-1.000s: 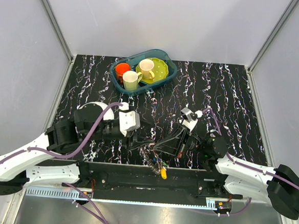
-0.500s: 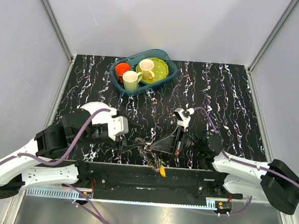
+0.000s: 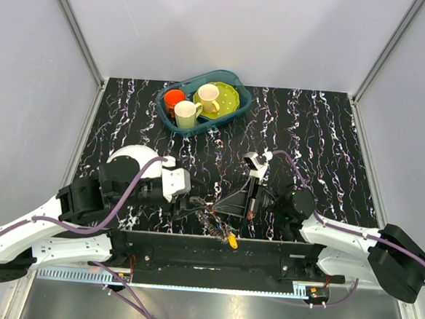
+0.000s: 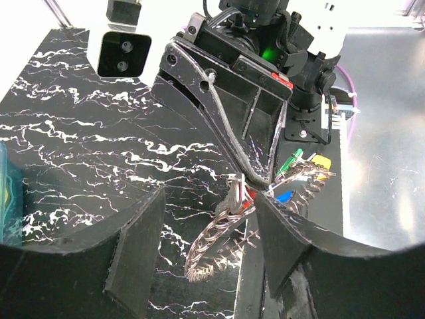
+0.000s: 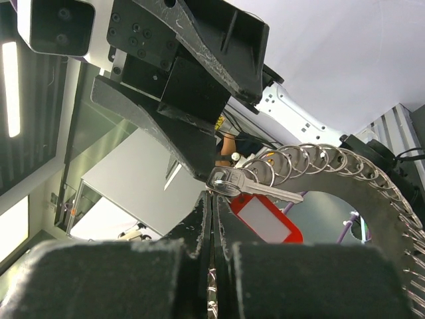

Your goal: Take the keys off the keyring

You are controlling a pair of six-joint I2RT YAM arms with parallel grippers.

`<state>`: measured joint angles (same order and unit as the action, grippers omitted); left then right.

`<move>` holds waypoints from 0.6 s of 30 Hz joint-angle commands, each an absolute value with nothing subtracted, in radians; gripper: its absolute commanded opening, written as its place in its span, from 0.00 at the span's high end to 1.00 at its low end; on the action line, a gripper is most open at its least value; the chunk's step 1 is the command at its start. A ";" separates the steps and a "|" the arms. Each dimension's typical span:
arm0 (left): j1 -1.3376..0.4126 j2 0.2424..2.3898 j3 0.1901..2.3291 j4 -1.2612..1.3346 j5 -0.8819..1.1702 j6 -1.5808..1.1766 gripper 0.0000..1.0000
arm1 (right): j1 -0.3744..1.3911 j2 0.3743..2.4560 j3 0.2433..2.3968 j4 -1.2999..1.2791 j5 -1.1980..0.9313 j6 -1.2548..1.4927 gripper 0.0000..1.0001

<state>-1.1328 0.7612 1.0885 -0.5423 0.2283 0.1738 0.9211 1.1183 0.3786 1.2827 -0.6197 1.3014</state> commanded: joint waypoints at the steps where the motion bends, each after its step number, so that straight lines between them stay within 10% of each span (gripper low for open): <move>1: -1.137 0.769 1.083 -0.492 0.219 0.189 0.39 | 0.928 1.121 0.436 1.532 -0.624 1.325 1.00; 18: -1.138 0.764 1.109 -0.508 0.170 0.202 0.39 | 0.928 1.115 0.425 1.534 -0.621 1.318 1.00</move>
<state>-1.1351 0.7895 1.0859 -0.5259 0.2119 0.1867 0.9211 1.1271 0.3836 1.2816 -0.6212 1.3067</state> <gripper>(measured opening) 0.608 0.009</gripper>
